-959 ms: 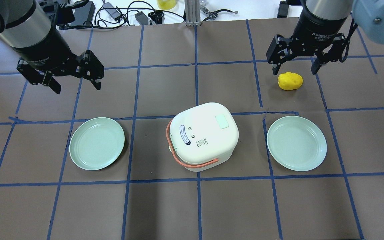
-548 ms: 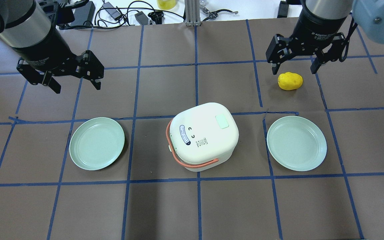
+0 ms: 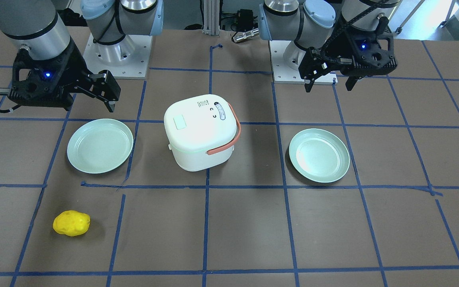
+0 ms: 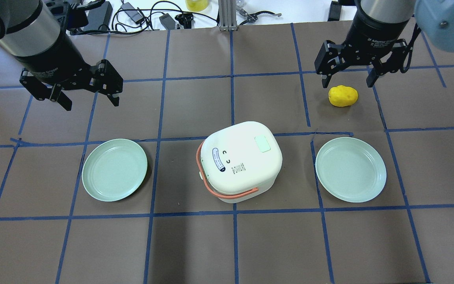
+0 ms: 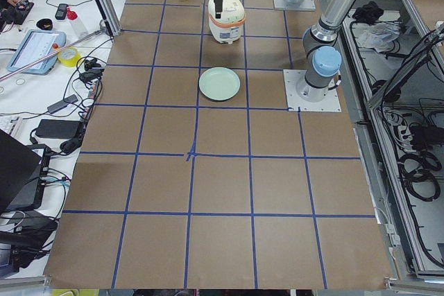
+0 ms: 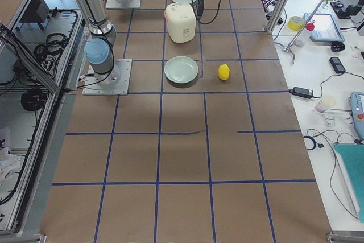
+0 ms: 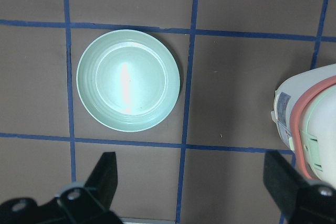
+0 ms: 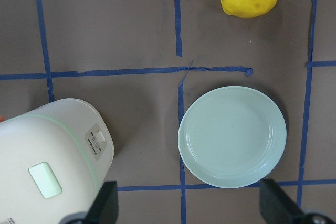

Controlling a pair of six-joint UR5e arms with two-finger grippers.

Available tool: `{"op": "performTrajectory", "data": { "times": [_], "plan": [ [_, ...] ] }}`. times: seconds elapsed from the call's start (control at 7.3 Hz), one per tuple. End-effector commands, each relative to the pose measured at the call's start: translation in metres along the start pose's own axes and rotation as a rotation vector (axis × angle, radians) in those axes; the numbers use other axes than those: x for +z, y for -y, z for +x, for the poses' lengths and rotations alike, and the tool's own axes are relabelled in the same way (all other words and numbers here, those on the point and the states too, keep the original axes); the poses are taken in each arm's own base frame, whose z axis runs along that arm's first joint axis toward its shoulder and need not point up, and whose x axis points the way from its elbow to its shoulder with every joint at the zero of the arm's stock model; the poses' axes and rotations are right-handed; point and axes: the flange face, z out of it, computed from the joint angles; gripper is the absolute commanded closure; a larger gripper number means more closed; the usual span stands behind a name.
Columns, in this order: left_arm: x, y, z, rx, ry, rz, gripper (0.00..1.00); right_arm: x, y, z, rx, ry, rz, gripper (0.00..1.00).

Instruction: Press rice cooker button

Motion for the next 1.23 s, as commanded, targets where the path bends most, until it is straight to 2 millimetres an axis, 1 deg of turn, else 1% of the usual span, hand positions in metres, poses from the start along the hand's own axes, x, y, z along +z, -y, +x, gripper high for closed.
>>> {"op": "performTrajectory", "data": {
  "times": [0.0, 0.14, 0.27, 0.41, 0.55, 0.68, 0.82, 1.1],
  "plan": [
    [0.000, 0.000, 0.000, 0.000, 0.000, 0.000, 0.00, -0.002, -0.002, -0.010, 0.001, 0.070, 0.004, 0.52],
    [0.000, 0.000, 0.000, 0.000, 0.000, 0.000, 0.00, 0.003, -0.001, -0.019, -0.003, 0.113, -0.009, 0.71],
    [0.001, 0.001, 0.000, 0.000, 0.000, -0.002, 0.00, 0.009, -0.006, -0.042, 0.002, 0.124, -0.024, 0.78],
    [0.000, 0.000, 0.000, 0.000, 0.000, 0.000, 0.00, 0.016, -0.013, -0.071, -0.020, 0.118, -0.039, 0.88],
    [0.000, 0.000, 0.000, 0.000, 0.000, 0.000, 0.00, 0.030, -0.014, -0.092, -0.055, 0.113, -0.062, 0.94],
    [0.000, 0.000, 0.000, 0.000, 0.000, 0.000, 0.00, 0.040, -0.014, -0.101, -0.073, 0.109, -0.080, 1.00],
    [0.000, 0.000, 0.000, 0.000, 0.000, 0.000, 0.00, 0.053, -0.014, -0.109, -0.088, 0.108, -0.086, 1.00],
    [0.000, 0.000, 0.000, 0.000, 0.000, 0.000, 0.00, 0.092, -0.019, -0.121, -0.114, 0.108, -0.085, 1.00]
  ]
}}
